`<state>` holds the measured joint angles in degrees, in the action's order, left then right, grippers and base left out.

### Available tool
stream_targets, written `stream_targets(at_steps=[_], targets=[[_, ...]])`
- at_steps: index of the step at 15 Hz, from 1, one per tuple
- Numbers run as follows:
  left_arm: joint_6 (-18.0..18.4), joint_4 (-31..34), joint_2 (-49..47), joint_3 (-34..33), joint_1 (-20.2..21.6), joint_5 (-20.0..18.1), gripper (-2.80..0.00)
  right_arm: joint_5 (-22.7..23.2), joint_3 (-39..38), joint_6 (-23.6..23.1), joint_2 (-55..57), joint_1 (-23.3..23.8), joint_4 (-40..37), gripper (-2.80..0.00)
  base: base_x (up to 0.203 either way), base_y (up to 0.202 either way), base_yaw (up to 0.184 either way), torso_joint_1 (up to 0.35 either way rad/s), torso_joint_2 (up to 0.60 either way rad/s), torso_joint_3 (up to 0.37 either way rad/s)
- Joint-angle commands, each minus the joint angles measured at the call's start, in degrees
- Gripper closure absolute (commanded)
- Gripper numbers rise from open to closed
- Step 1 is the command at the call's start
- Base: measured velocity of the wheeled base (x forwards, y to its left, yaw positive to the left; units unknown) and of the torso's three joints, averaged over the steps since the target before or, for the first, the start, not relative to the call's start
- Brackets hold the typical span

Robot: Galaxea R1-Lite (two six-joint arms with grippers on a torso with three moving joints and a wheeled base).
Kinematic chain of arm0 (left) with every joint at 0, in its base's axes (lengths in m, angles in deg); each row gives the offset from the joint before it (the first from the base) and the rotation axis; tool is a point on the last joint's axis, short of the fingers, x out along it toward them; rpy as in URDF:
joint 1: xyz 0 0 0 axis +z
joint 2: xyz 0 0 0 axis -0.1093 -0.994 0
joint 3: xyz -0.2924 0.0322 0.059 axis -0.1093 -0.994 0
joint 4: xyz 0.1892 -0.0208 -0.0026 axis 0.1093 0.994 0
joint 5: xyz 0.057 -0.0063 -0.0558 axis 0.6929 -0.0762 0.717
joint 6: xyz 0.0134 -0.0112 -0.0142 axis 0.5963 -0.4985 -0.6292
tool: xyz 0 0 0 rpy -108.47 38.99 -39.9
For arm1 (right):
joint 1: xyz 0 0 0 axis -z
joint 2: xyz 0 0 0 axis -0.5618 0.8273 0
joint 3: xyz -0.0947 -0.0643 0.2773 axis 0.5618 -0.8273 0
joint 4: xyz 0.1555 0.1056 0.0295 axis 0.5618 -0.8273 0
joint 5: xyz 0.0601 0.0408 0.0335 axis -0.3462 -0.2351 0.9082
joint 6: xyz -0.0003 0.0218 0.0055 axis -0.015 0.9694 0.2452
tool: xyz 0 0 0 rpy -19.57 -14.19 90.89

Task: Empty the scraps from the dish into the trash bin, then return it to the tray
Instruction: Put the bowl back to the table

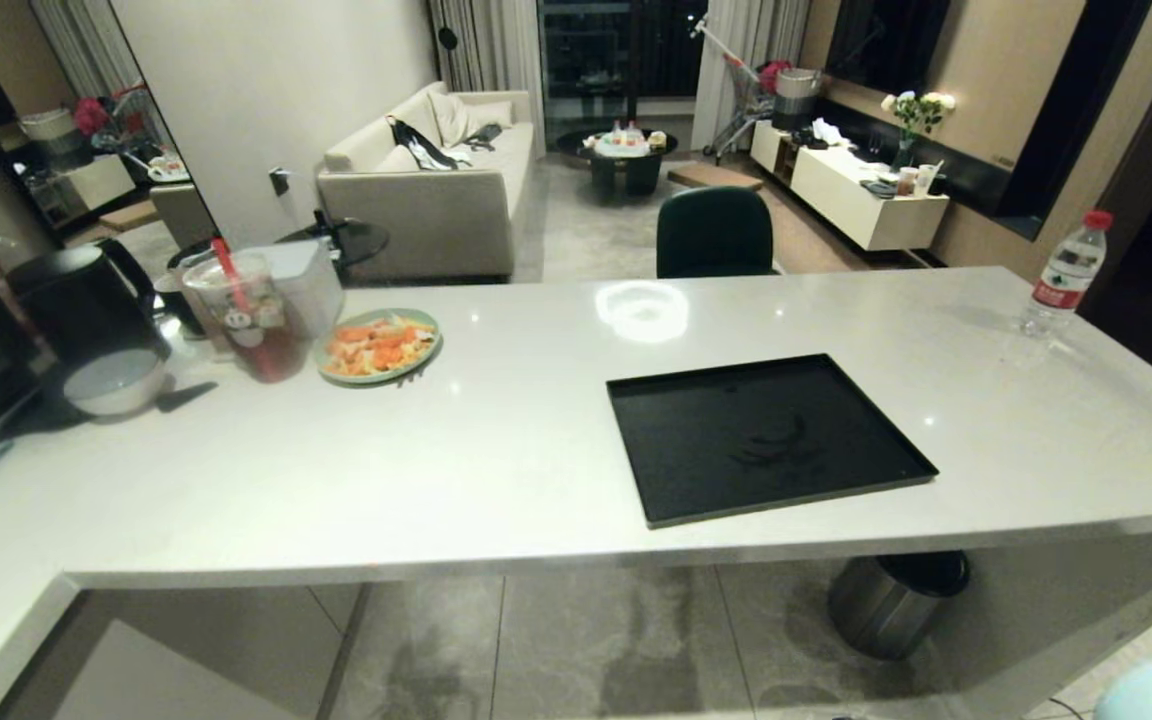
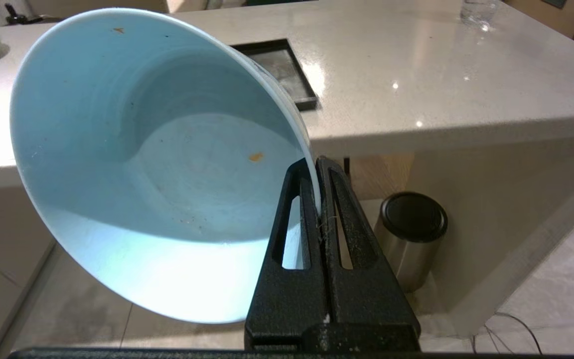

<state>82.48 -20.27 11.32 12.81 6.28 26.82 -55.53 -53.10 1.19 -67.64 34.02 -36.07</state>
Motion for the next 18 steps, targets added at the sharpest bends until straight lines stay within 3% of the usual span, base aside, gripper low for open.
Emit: stream_targets(at_steps=[1,12,18], targets=[[-0.06,-0.03,-0.06,0.00,0.00,-0.01,0.00,0.00,0.00,0.01,0.07,-0.02,0.03,0.00,0.195,0.000,0.004,0.002,0.00,0.003],[0.03,-0.03,-0.06,0.00,0.00,-0.01,0.00,-0.09,0.00,0.01,0.07,-0.02,0.03,0.00,0.192,0.000,0.001,0.004,0.00,0.003],[0.03,-0.03,-0.06,0.00,0.00,-0.01,0.00,0.00,0.00,0.01,0.07,-0.02,0.03,0.00,0.016,0.000,0.000,0.000,0.00,0.000]])
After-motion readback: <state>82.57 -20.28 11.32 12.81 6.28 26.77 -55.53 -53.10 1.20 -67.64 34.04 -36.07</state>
